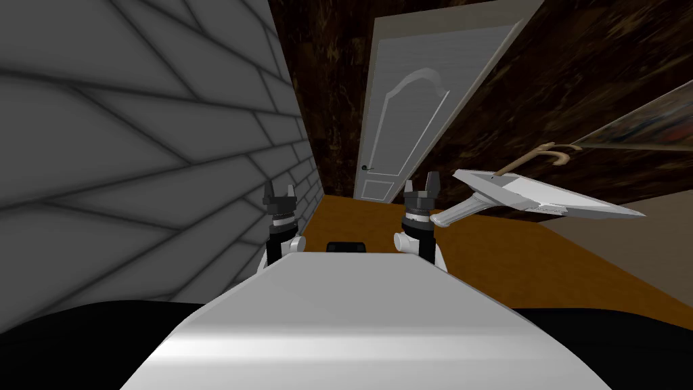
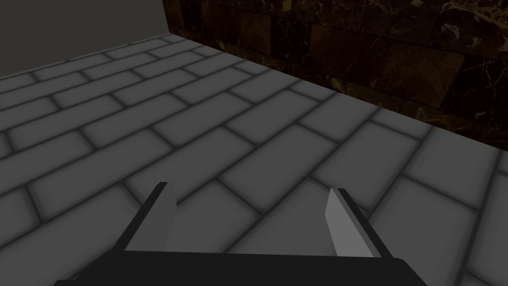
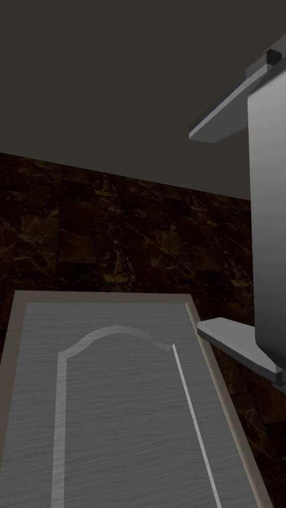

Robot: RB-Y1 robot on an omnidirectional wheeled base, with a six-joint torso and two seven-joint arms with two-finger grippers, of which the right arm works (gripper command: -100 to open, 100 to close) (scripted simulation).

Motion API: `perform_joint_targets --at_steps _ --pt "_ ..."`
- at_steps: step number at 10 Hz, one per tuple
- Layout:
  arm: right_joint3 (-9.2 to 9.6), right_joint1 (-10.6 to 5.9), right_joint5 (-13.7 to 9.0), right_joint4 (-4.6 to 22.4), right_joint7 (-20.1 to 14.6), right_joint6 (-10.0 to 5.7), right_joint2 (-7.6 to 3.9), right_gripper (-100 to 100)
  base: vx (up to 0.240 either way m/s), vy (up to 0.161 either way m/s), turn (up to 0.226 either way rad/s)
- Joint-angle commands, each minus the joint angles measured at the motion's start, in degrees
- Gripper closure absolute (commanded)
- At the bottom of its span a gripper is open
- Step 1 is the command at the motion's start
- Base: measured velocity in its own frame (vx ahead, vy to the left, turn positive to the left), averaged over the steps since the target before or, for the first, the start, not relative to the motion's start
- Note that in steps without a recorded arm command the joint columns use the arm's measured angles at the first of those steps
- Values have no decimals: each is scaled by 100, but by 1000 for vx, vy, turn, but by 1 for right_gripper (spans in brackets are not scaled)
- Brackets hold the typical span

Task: Pull the door open

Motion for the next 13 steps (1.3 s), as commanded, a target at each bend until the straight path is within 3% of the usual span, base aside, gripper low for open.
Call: perform_joint_targets --at_steps 1,13 --pt "-33 -69 -15 170 0 -24 -39 -100 39 7 29" --pt "-364 -751 -169 1856 3 -260 -354 -100 88 1 38"
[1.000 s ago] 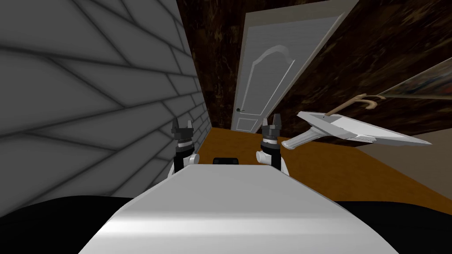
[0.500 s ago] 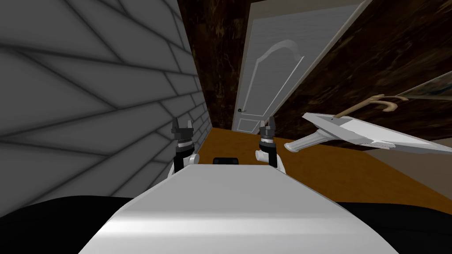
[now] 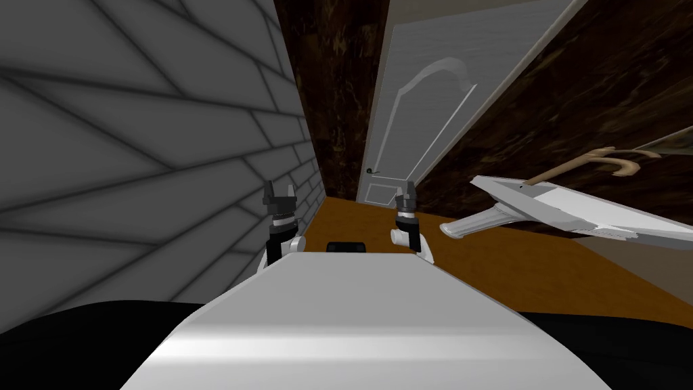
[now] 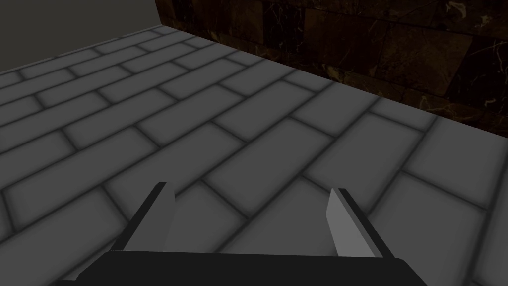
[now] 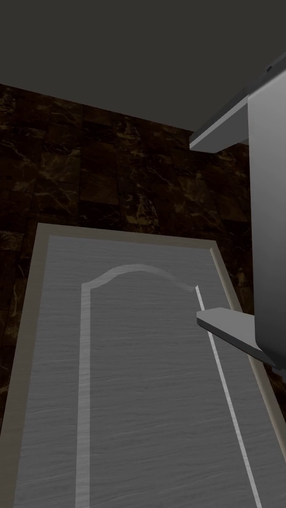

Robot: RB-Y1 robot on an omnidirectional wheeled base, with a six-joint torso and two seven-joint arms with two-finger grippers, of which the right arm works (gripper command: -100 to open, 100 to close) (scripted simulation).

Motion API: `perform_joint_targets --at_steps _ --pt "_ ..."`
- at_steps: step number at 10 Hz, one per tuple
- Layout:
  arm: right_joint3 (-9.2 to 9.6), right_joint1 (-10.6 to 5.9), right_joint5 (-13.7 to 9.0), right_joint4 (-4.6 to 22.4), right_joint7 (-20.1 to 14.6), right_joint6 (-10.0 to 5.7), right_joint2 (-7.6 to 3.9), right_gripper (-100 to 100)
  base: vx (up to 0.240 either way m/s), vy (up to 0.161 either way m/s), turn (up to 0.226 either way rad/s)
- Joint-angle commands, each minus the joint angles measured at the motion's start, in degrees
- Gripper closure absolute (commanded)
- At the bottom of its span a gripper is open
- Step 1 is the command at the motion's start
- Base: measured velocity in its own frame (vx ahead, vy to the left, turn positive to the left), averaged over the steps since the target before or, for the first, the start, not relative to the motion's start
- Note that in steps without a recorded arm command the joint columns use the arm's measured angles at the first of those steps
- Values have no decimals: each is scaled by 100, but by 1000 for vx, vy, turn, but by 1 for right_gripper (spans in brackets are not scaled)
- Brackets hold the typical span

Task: Pull the door open

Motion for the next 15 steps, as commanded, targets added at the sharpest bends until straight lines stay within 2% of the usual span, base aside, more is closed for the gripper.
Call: perform_joint_targets --at_steps 1,6,7,11,12,15 --pt "-56 -107 -26 286 -4 -67 -46 -100 84 -6 41" --pt "-227 -459 -105 1112 -2 -190 -185 -100 95 3 46" --pt "-227 -459 -105 1166 -2 -190 -185 -100 69 -5 12" --pt "-375 -764 -174 1870 -1 -295 -300 -100 75 -5 47" --pt "-375 -764 -174 1921 -1 -295 -300 -100 75 -9 14" --pt "-492 -1005 -228 2499 0 -379 -389 -100 75 1 48"
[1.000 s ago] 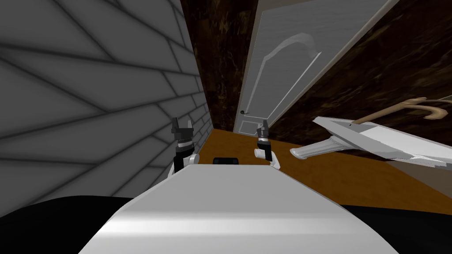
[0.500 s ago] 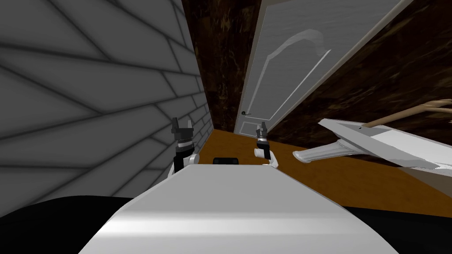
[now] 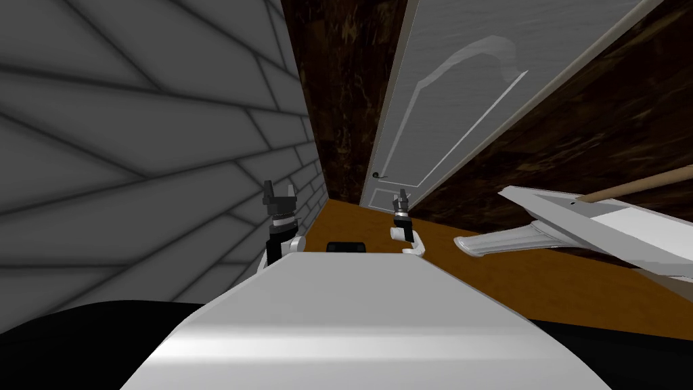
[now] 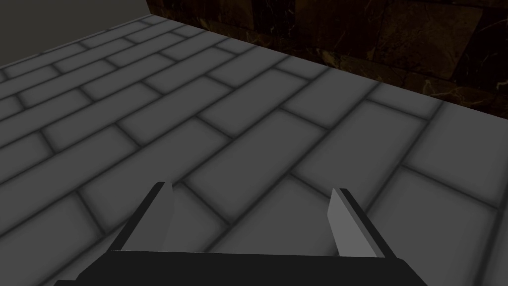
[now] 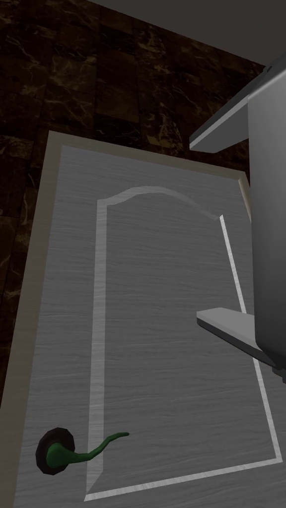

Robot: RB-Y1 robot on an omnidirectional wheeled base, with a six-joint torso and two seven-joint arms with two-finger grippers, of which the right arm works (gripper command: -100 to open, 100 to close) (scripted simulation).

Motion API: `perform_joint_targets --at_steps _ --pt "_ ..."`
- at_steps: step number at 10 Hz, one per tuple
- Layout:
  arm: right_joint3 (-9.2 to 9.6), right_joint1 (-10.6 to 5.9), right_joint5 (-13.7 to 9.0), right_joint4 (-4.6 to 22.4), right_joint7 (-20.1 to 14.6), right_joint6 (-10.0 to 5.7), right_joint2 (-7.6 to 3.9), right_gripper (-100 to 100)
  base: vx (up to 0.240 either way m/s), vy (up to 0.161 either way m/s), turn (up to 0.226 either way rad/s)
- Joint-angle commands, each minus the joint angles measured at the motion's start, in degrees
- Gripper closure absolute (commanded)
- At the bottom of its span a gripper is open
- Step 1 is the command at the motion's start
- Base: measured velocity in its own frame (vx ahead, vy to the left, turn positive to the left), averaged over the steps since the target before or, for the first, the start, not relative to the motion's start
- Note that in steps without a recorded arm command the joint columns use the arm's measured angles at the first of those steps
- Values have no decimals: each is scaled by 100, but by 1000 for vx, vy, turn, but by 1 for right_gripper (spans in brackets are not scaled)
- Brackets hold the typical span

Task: Pull the door open

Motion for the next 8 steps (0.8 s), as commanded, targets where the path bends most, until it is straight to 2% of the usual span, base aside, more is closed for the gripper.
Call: perform_joint_targets --at_steps 1,4,5,8 --pt "-42 -116 -14 286 25 -54 -5 -100 92 -17 43" --pt "-162 -363 -69 888 26 -140 -93 -100 108 -11 54" --pt "-162 -363 -69 933 26 -140 -93 -100 61 2 17" --pt "-282 -611 -125 1529 27 -226 -181 -100 75 -3 49"
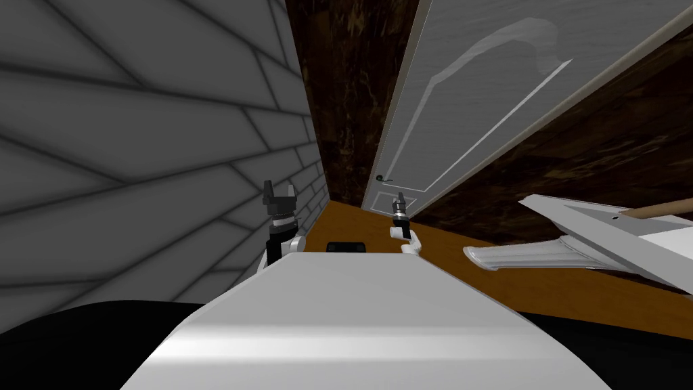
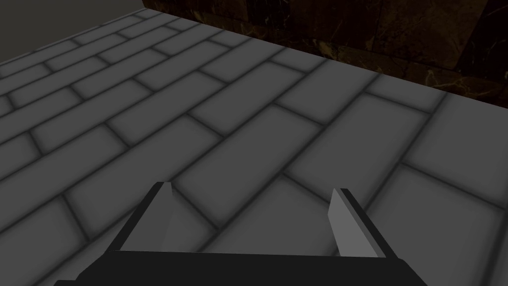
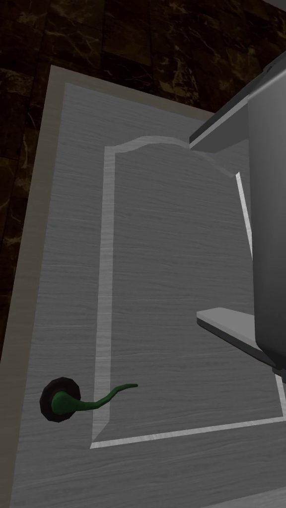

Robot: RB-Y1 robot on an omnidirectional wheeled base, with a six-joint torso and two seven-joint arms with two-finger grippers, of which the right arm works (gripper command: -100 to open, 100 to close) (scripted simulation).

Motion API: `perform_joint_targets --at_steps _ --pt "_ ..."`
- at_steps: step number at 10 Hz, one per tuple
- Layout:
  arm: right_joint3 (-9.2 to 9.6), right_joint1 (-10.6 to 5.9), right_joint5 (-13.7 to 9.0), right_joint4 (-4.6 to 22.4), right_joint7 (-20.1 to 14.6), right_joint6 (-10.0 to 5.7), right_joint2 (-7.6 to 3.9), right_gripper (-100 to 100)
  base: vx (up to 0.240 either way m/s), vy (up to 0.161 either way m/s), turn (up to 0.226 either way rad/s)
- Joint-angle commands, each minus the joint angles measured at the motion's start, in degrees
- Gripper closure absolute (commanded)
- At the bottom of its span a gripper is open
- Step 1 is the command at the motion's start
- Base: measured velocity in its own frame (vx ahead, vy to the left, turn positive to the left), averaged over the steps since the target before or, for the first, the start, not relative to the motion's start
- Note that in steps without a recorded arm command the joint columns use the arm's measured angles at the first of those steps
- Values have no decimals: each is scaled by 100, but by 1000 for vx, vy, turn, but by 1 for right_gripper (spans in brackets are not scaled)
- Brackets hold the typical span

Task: Pull the door open

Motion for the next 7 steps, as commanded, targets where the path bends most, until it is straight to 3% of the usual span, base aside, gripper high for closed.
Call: perform_joint_targets --at_steps 1,4,5,7 --pt "-68 -103 -37 286 -17 -46 -68 -100 98 -15 48" --pt "-187 -349 -92 874 -16 -132 -153 -100 98 -9 54" --pt "-187 -349 -92 924 -16 -132 -153 -100 72 -5 17" --pt "-265 -509 -128 1276 -16 -187 -208 -100 66 -6 48"
